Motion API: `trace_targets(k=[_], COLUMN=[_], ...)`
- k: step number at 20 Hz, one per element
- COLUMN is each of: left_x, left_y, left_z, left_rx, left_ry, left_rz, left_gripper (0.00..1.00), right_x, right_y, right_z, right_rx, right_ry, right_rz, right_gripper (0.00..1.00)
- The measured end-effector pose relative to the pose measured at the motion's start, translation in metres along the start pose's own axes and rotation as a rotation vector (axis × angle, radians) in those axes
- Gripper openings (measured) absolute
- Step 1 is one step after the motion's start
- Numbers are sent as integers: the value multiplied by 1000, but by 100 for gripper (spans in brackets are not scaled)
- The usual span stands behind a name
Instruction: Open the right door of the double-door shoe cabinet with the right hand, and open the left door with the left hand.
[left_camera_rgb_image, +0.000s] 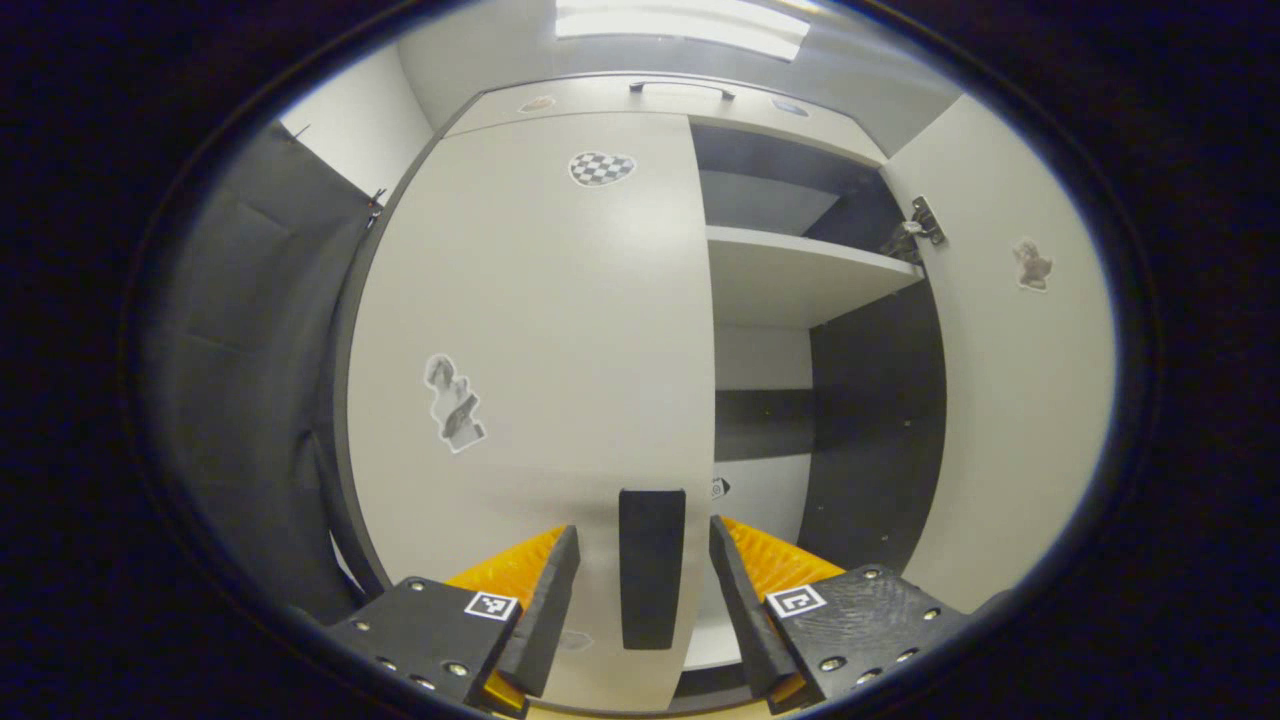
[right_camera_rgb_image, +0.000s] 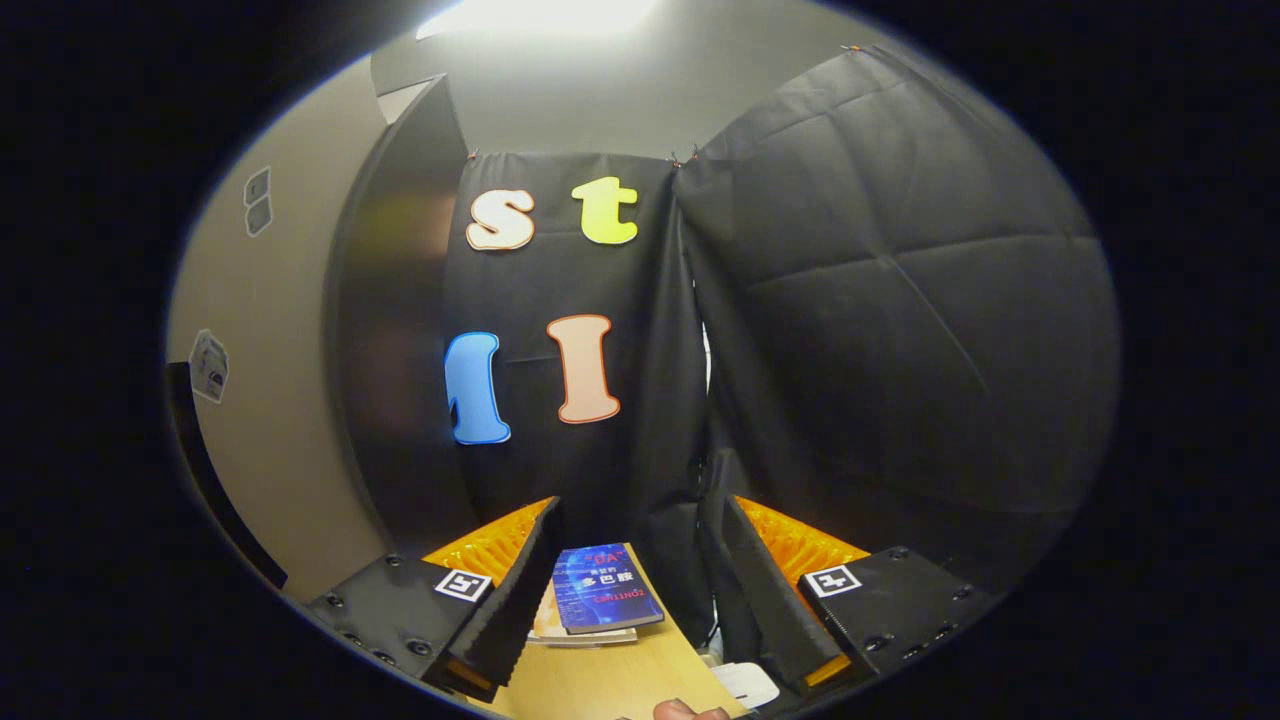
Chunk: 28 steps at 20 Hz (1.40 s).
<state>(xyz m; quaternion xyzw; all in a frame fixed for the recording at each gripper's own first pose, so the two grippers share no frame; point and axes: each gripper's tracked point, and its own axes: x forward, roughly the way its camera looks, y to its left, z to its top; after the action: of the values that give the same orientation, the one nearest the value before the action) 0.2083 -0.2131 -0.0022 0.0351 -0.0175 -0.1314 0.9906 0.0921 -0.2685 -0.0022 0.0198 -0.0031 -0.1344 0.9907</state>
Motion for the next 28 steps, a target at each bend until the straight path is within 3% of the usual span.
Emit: trace_targets(k=[1,2,4,5,6,7,9,10,13,16,18,20,24,27,28], left_x=[2,3,10,9,11,12,10,9,10,10,9,9,2,-9,-11], left_y=[0,5,-6,-1,-1,-1,0,0,0,-1,-1,-1,1,2,3], left_z=[-2,-1,-6,-2,-6,-6,-9,-13,-13,-12,-13,-14,-12,-11,-12], left_rx=[20,49,54,73,66,62,43,39,51,39,55,20,6,12,7], left_ry=[5,-1,21,18,16,16,22,36,30,35,51,47,23,18,14], left_rz=[14,59,48,91,96,100,109,109,83,74,61,51,43,-4,-20], left_gripper=[73,64,46,46,36,34,28,28,29,22,7,7,7,7,7], right_x=[6,13,25,31,35,40,50,55,66,68,60,54,35,11,2], right_y=[0,0,-2,-3,-5,-8,-12,-10,13,29,40,49,58,59,59], right_z=[-5,-9,-13,-13,-13,-11,-13,-16,-30,-39,-41,-44,-43,-35,-34], right_rx=[12,20,29,30,28,26,38,49,56,-2,-10,-15,-26,-13,-10], right_ry=[13,26,53,60,59,56,58,69,122,143,141,144,142,114,107], right_rz=[11,27,51,60,64,60,53,60,133,182,207,227,221,191,175], right_gripper=[98,92,92,98,98,92,92,98,98,98,98,98,98,95,98])
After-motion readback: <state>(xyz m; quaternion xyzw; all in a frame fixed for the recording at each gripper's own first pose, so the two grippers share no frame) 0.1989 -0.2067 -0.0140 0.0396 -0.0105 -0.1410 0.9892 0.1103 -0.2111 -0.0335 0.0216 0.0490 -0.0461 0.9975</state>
